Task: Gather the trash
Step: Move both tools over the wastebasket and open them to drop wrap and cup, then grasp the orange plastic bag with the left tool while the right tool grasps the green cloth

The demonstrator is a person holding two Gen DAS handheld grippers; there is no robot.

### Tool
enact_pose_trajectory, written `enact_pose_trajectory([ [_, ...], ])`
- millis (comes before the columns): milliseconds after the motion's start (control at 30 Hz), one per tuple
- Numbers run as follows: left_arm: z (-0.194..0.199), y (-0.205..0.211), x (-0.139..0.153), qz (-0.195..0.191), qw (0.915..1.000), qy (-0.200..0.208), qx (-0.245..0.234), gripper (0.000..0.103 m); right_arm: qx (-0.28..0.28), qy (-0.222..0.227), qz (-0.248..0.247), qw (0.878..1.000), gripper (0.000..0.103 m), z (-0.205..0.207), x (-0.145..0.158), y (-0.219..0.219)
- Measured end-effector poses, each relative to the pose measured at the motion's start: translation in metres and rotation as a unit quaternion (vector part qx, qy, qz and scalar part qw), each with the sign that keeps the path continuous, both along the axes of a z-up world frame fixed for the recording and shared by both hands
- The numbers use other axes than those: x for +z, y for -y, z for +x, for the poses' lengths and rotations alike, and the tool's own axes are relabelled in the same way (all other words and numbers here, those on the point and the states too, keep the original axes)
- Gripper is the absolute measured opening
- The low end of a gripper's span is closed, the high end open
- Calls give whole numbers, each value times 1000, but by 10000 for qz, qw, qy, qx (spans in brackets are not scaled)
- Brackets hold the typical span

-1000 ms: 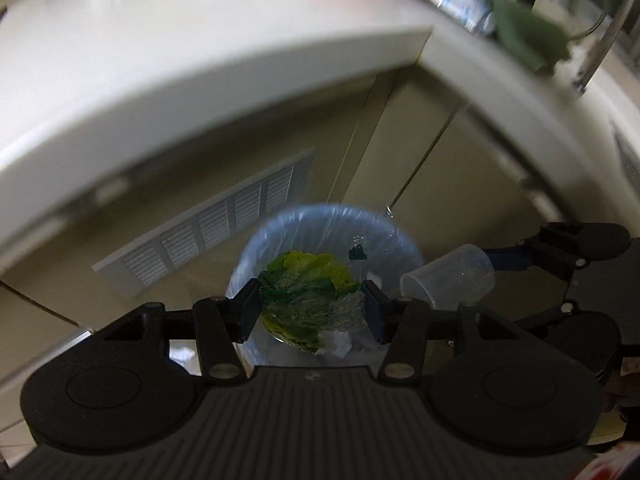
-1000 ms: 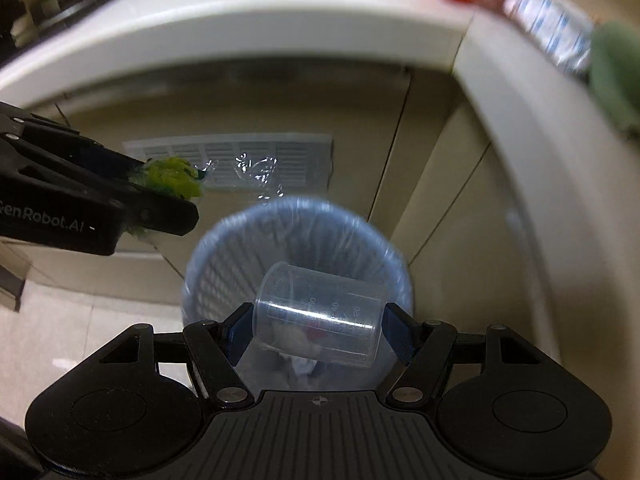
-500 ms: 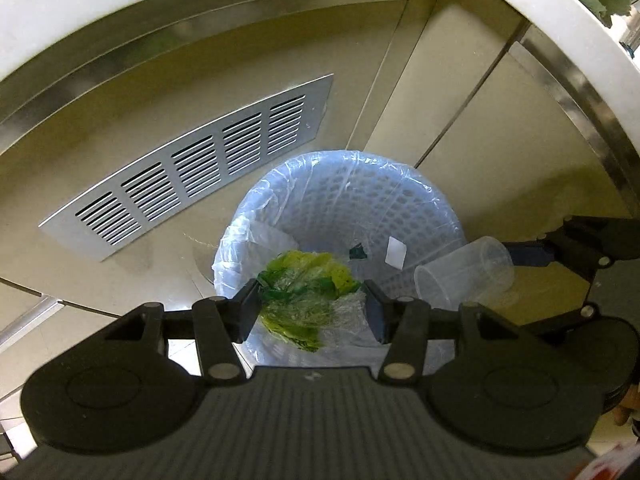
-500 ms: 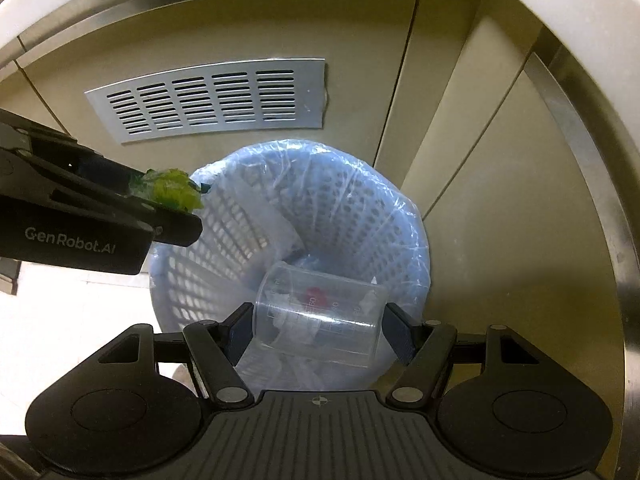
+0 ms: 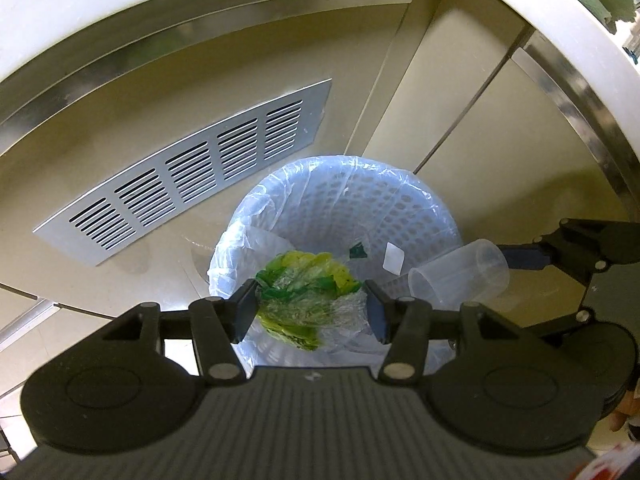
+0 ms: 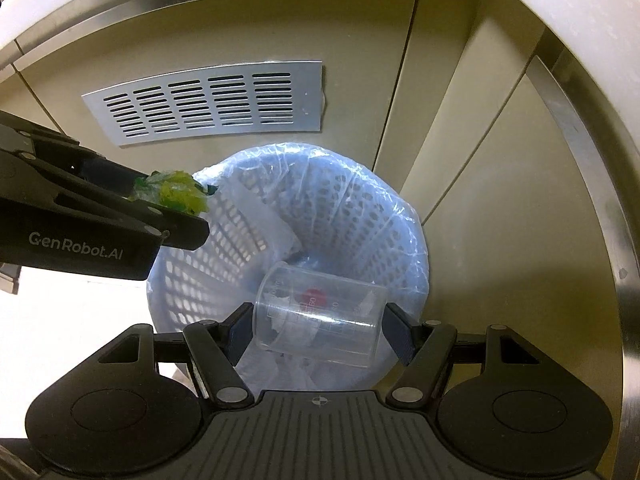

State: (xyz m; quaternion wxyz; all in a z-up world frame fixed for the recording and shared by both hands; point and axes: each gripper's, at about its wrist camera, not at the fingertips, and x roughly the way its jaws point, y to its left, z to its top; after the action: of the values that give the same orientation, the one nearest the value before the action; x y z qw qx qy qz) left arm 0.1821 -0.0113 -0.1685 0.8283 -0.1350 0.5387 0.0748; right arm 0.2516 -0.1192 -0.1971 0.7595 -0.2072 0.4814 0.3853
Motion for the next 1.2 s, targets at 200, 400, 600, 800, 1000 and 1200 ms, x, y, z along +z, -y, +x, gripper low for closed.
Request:
enact_pose_trajectory([
  [200,0,-4,5,-89,9998,96,138,79,-33,1,0,10000,69,0,1,-2],
  [400,-4,-8,9,-60,9997,107,188,79,-28,-3,4,10000,69,-1,2,-3],
  [600,-14,-15,12,-43,9995,115,293,79,18,-24,53,10000,69,0,4,-7],
  [800,-23,-21,14,-30,9991,116,407,79,54,-36,218,9997,80,1,5,-10],
  [1000,-28,-24,18,3,9990,168,424,79,-10,64,238,9997,85,1,8,-8],
  [1200,-31,-23,33,53,9987,369,358,79,55,284,306,9991,85,-5,25,-4],
])
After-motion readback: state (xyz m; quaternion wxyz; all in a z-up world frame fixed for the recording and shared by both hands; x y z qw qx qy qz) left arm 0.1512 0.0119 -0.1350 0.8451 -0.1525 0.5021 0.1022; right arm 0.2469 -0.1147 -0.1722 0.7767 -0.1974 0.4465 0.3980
